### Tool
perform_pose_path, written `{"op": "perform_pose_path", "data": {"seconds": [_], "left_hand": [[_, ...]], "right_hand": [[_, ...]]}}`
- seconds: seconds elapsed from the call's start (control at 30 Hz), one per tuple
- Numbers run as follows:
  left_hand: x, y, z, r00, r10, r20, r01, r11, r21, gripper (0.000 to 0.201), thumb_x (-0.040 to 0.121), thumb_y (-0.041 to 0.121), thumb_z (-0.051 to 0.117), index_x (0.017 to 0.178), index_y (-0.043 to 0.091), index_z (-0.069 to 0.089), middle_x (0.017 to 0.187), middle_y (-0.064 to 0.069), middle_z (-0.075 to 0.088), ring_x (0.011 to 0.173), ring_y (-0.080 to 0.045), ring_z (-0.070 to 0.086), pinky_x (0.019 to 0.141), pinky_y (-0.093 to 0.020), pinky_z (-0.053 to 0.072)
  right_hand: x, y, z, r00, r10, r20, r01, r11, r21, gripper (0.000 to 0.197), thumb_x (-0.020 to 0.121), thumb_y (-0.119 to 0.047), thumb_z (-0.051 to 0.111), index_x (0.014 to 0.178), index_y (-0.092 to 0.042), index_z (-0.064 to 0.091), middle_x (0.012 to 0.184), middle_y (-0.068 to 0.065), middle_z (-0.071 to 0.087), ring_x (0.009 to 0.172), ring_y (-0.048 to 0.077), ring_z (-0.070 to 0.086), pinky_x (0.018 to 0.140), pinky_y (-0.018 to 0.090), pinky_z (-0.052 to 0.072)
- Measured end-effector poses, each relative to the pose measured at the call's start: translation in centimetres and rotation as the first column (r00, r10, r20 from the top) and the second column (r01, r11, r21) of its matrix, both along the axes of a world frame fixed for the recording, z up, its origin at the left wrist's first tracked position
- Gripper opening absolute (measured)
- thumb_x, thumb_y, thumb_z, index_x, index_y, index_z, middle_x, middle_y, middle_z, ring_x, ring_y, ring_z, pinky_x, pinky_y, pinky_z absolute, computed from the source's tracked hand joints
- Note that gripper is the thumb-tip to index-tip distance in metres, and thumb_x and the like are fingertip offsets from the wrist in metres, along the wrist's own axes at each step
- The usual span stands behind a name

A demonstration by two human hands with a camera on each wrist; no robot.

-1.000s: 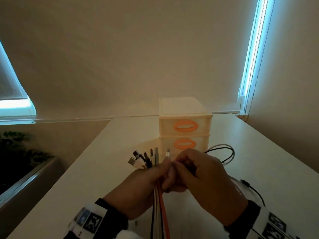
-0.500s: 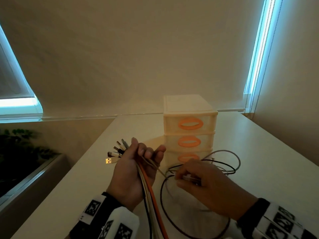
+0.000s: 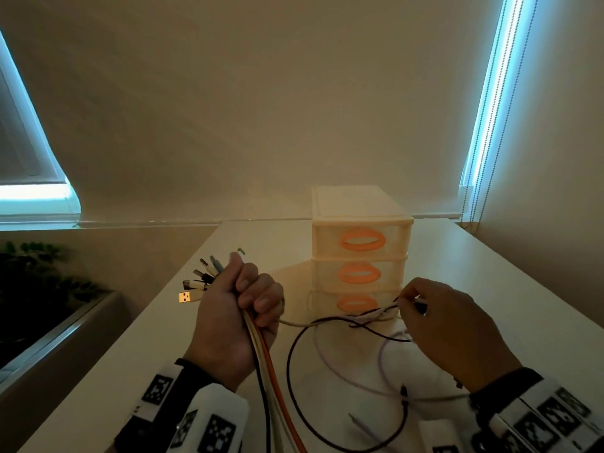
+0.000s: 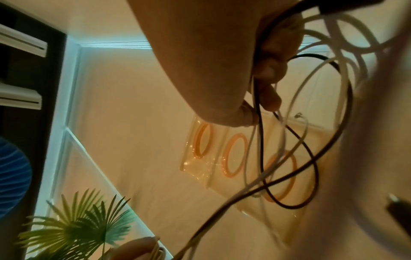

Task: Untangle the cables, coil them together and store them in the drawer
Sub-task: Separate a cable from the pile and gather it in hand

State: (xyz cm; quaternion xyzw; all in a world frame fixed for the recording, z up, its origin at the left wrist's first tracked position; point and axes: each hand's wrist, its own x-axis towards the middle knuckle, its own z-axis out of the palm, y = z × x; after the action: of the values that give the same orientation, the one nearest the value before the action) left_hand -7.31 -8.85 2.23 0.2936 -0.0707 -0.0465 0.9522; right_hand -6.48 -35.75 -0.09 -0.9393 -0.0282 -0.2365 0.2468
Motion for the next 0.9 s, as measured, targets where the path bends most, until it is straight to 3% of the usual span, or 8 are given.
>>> {"op": "perform_pose_path", "data": {"seconds": [0.13, 0.33, 0.4, 0.57, 0.63, 0.7, 0.8, 0.9], "left_hand": [[0.2, 0.2, -0.1, 0.999, 0.048, -0.022, -0.048, 0.999, 0.006, 0.050, 0.103, 0.046, 0.044, 0.060, 0.021, 0.037, 0.052, 0.007, 0.025, 0.048, -0.010, 0.029, 0.044, -0.022, 0.019], [1.1, 2.6, 0.4, 0.981, 0.188, -0.048, -0.191, 0.979, -0.076, 0.046, 0.101, 0.046, 0.045, 0.061, 0.023, 0.038, 0.054, 0.009, 0.025, 0.048, -0.008, 0.030, 0.041, -0.021, 0.024], [1.0, 2.1, 0.3, 0.981, 0.183, -0.062, -0.187, 0.981, -0.060, 0.047, 0.101, 0.047, 0.046, 0.061, 0.023, 0.038, 0.054, 0.009, 0.024, 0.047, -0.009, 0.029, 0.040, -0.021, 0.024], [0.2, 0.3, 0.3, 0.990, 0.137, -0.027, -0.136, 0.990, 0.025, 0.050, 0.103, 0.046, 0.045, 0.061, 0.021, 0.037, 0.054, 0.006, 0.023, 0.048, -0.011, 0.027, 0.044, -0.024, 0.017], [-0.1, -0.2, 0.4, 0.995, 0.101, -0.017, -0.100, 0.994, 0.038, 0.050, 0.103, 0.046, 0.045, 0.060, 0.021, 0.037, 0.053, 0.006, 0.024, 0.047, -0.011, 0.028, 0.045, -0.024, 0.015], [-0.5, -1.0, 0.4, 0.998, 0.058, -0.027, -0.057, 0.998, 0.025, 0.051, 0.103, 0.046, 0.045, 0.060, 0.020, 0.037, 0.053, 0.006, 0.024, 0.047, -0.011, 0.029, 0.044, -0.024, 0.016], [-1.0, -1.9, 0.3, 0.999, 0.008, -0.043, -0.009, 1.000, -0.014, 0.050, 0.103, 0.047, 0.045, 0.062, 0.020, 0.039, 0.054, 0.006, 0.024, 0.048, -0.011, 0.029, 0.044, -0.023, 0.020], [-1.1, -1.6, 0.5, 0.999, -0.018, -0.039, 0.017, 0.999, -0.028, 0.049, 0.103, 0.047, 0.045, 0.062, 0.020, 0.039, 0.053, 0.006, 0.025, 0.050, -0.012, 0.031, 0.044, -0.023, 0.024]], "right_hand": [[-0.4, 0.0, 0.9, 0.992, -0.004, 0.125, 0.003, 1.000, 0.009, 0.013, 0.092, -0.026, 0.066, 0.080, -0.027, 0.062, 0.086, -0.012, 0.057, 0.070, 0.000, 0.055, 0.057, 0.014, 0.037], [0.1, -3.0, 1.6, 0.985, -0.161, -0.069, 0.158, 0.986, -0.045, 0.016, 0.088, -0.029, 0.058, 0.073, -0.026, 0.058, 0.081, -0.002, 0.057, 0.070, 0.012, 0.054, 0.059, 0.027, 0.041], [0.5, -3.0, 1.0, 0.988, -0.153, 0.015, 0.154, 0.982, -0.112, 0.012, 0.083, -0.028, 0.065, 0.072, -0.027, 0.061, 0.084, -0.003, 0.061, 0.074, 0.016, 0.054, 0.067, 0.033, 0.045], [-1.2, 0.6, 2.2, 0.917, 0.221, 0.333, -0.173, 0.971, -0.168, 0.014, 0.078, -0.019, 0.074, 0.084, -0.022, 0.062, 0.100, -0.002, 0.057, 0.096, 0.018, 0.053, 0.079, 0.036, 0.045], [-2.5, 3.0, 2.3, 0.842, 0.419, 0.341, -0.421, 0.904, -0.070, 0.017, 0.083, -0.016, 0.070, 0.094, -0.024, 0.059, 0.106, -0.007, 0.056, 0.103, 0.012, 0.055, 0.085, 0.026, 0.047], [-3.5, 5.7, 1.4, 0.796, 0.547, 0.257, -0.596, 0.784, 0.176, 0.026, 0.087, -0.017, 0.069, 0.107, -0.029, 0.057, 0.109, -0.014, 0.061, 0.105, 0.012, 0.062, 0.088, 0.024, 0.052], [-4.2, 9.4, 0.1, 0.683, 0.730, 0.002, -0.596, 0.556, 0.579, 0.040, 0.094, -0.012, 0.066, 0.118, -0.038, 0.048, 0.111, -0.007, 0.069, 0.101, 0.014, 0.069, 0.090, 0.037, 0.058], [-3.5, 9.5, -0.3, 0.673, 0.735, -0.086, -0.531, 0.561, 0.636, 0.030, 0.098, -0.013, 0.062, 0.116, -0.032, 0.048, 0.088, 0.003, 0.073, 0.075, 0.018, 0.069, 0.073, 0.032, 0.059]]}}
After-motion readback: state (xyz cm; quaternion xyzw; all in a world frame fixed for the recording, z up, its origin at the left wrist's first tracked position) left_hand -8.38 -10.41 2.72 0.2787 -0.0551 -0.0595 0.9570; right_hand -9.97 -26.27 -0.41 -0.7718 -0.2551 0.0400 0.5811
